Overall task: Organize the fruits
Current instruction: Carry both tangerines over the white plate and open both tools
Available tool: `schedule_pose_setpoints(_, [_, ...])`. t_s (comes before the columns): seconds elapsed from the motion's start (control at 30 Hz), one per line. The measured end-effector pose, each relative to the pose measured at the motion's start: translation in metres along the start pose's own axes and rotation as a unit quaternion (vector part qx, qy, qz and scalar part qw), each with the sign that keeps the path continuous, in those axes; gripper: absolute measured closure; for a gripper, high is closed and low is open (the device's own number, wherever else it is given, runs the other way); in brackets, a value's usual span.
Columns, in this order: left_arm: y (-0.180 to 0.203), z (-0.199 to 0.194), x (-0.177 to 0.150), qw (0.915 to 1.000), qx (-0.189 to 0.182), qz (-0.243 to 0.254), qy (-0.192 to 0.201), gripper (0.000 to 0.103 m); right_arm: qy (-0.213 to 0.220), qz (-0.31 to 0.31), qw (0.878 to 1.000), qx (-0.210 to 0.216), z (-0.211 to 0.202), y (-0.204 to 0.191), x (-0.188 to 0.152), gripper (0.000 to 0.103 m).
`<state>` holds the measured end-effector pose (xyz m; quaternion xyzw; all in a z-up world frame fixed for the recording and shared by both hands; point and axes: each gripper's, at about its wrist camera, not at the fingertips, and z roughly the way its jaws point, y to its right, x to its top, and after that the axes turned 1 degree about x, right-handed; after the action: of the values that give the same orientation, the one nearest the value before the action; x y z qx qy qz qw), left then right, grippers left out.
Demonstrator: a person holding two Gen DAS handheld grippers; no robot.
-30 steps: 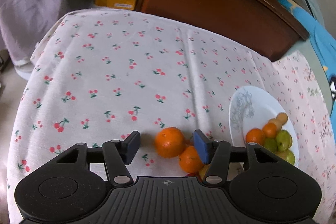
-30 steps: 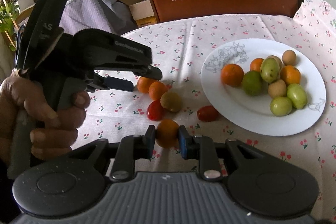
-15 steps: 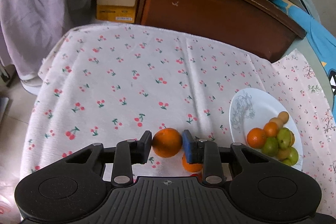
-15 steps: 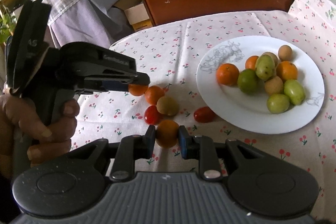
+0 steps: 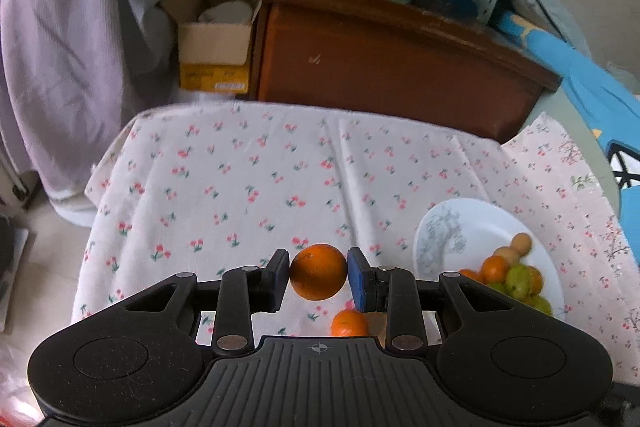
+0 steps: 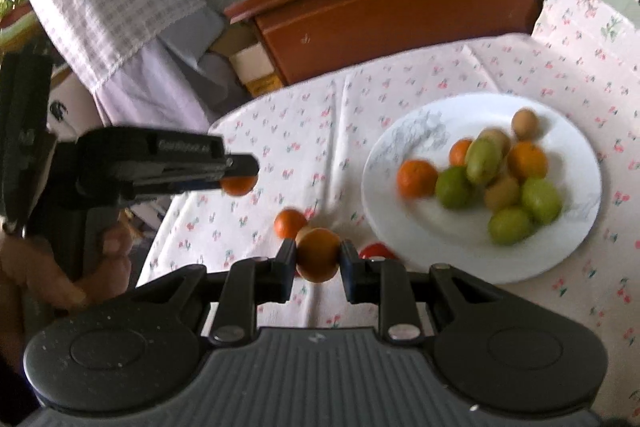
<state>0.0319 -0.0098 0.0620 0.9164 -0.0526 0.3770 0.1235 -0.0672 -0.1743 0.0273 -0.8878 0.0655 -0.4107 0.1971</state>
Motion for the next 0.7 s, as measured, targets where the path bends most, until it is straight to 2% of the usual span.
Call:
schedule_pose_setpoints(0.33, [0.031, -0.015, 0.006, 0.9984, -0.035, 0.034, 0.028, 0.074, 0.067, 0.027, 0.997, -0.026, -0.031, 0.026, 0.036, 0.08])
schedule_pose_setpoints(0.53, [0.05, -0.015, 0.003, 0.9959, -0.067, 0.055, 0.028, 0.074, 0.086, 0.052, 0.994, -0.042, -0.035, 0.047, 0.058, 0.08])
schedule_pose_setpoints(0.7, [0.065, -0.011, -0.005, 0.9937, -0.085, 0.071, 0.02, 0.074, 0.082, 0.078, 0.993, -0.038, -0.026, 0.064, 0.074, 0.08])
